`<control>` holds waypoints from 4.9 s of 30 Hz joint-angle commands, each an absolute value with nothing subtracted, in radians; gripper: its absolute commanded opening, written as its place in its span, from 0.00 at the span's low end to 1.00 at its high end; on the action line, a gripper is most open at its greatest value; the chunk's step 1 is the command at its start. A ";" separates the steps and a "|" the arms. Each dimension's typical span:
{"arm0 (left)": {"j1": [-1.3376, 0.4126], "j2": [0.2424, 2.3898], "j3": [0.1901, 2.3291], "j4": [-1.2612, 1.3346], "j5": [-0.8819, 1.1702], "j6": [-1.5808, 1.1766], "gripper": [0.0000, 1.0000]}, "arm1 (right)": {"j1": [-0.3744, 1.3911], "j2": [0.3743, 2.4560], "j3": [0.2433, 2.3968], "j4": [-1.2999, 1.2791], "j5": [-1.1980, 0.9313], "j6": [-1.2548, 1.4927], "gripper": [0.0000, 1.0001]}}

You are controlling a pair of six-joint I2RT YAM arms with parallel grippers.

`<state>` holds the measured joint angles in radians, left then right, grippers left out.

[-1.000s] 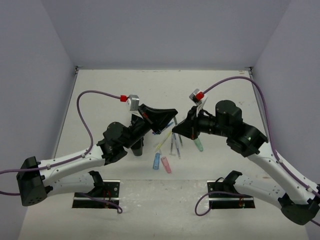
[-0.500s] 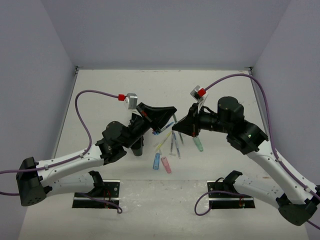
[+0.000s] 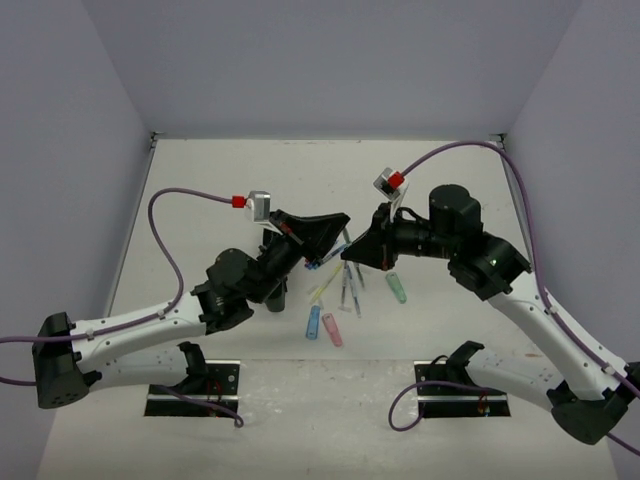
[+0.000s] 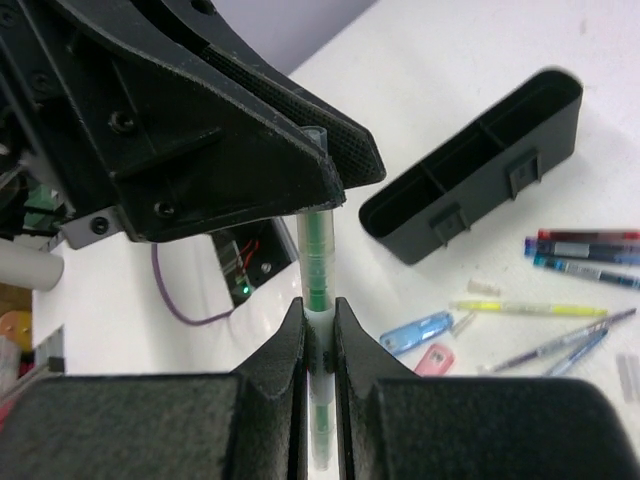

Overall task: Sort the stationery into containers
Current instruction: Close the pen cap on the pen, then place the pen in the storage box, then pick up the pen from the center of the board, then close the pen cap on the pen.

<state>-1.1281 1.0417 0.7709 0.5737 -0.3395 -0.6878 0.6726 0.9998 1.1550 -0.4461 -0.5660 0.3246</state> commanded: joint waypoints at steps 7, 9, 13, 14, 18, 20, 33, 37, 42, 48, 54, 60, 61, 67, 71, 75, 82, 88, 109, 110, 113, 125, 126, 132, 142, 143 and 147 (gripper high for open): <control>-1.056 1.069 1.039 -0.158 -0.660 -0.482 0.00 | 0.609 0.868 0.863 0.104 -0.365 0.320 0.72; -1.037 1.084 1.048 -0.104 -0.800 -0.407 0.00 | 0.609 0.839 0.823 0.086 -0.296 0.310 0.73; -0.997 1.124 0.954 0.225 -1.062 -0.194 0.00 | 0.609 0.753 0.759 0.043 -0.203 0.330 0.75; -0.966 1.133 0.931 0.280 -1.080 -0.143 0.00 | 0.609 0.737 0.750 0.041 -0.197 0.340 0.75; -0.806 1.179 0.866 0.399 -0.969 -0.173 0.00 | 0.609 0.653 0.676 0.046 -0.213 0.372 0.76; -0.761 1.210 0.856 0.491 -0.933 -0.138 0.00 | 0.609 0.610 0.657 0.036 -0.226 0.384 0.77; -0.661 1.397 0.813 0.575 -0.808 -0.192 0.00 | 0.609 0.588 0.592 0.009 -0.268 0.400 0.77; -0.662 1.396 0.756 0.550 -0.796 -0.264 0.10 | 0.610 0.618 0.609 -0.031 -0.248 0.406 0.75; -0.662 1.380 0.705 0.525 -0.780 -0.322 0.36 | 0.659 0.733 0.691 -0.246 -0.052 0.475 0.70; -0.676 1.258 0.677 0.470 -0.757 -0.358 0.79 | 0.776 1.020 0.847 -0.478 0.211 0.686 0.69; -0.721 1.071 0.805 0.151 -0.764 -0.425 1.00 | 0.782 1.342 0.982 -0.542 0.243 0.742 0.43; -0.740 1.001 1.006 -0.317 -0.635 -0.509 1.00 | 0.783 1.552 1.031 -0.552 0.219 0.698 0.35; -0.741 0.988 1.015 -0.373 -0.610 -0.514 1.00 | 0.783 1.582 1.033 -0.548 0.210 0.689 0.35; -0.741 0.934 0.992 -0.487 -0.469 -0.506 1.00 | 0.784 1.670 1.049 -0.530 0.175 0.661 0.33; -0.742 0.918 0.972 -0.514 -0.433 -0.496 1.00 | 0.784 1.706 1.061 -0.532 0.170 0.653 0.29; -0.741 0.927 0.973 -0.557 -0.398 -0.511 1.00 | 0.784 1.741 1.043 -0.527 0.174 0.659 0.25; -0.832 0.989 0.985 -0.598 -0.423 -0.648 1.00 | 0.784 1.706 0.989 -0.512 0.172 0.677 0.02; -1.042 1.151 1.002 -0.611 -0.558 -0.944 1.00 | 0.789 1.455 0.956 -0.662 0.255 0.705 0.00; -1.272 1.805 1.376 -1.004 -0.486 -2.076 0.70 | 0.632 0.945 0.984 -0.887 0.333 0.567 0.00; -1.269 1.807 1.366 -0.993 -0.489 -2.082 0.65 | 0.632 0.945 0.982 -0.883 0.333 0.564 0.00; -1.259 1.848 1.371 -0.997 -0.502 -2.091 0.48 | 0.632 0.928 0.971 -0.870 0.312 0.552 0.00; -1.169 1.958 1.410 -0.907 -0.470 -1.938 0.46 | 0.632 0.886 0.929 -0.829 0.261 0.537 0.00; -1.169 1.964 1.416 -0.904 -0.473 -1.932 0.46 | 0.632 0.888 0.926 -0.828 0.261 0.536 0.00; -1.168 1.986 1.421 -0.912 -0.438 -1.931 0.40 | 0.632 0.884 0.920 -0.823 0.265 0.535 0.00; -1.173 2.037 1.453 -0.961 -0.388 -1.939 0.36 | 0.632 0.877 0.916 -0.818 0.261 0.532 0.00; -1.174 2.038 1.453 -0.963 -0.386 -1.939 0.36 | 0.632 0.874 0.916 -0.818 0.261 0.532 0.00; -1.175 2.042 1.448 -0.972 -0.376 -1.935 0.29 | 0.632 0.864 0.922 -0.818 0.258 0.529 0.00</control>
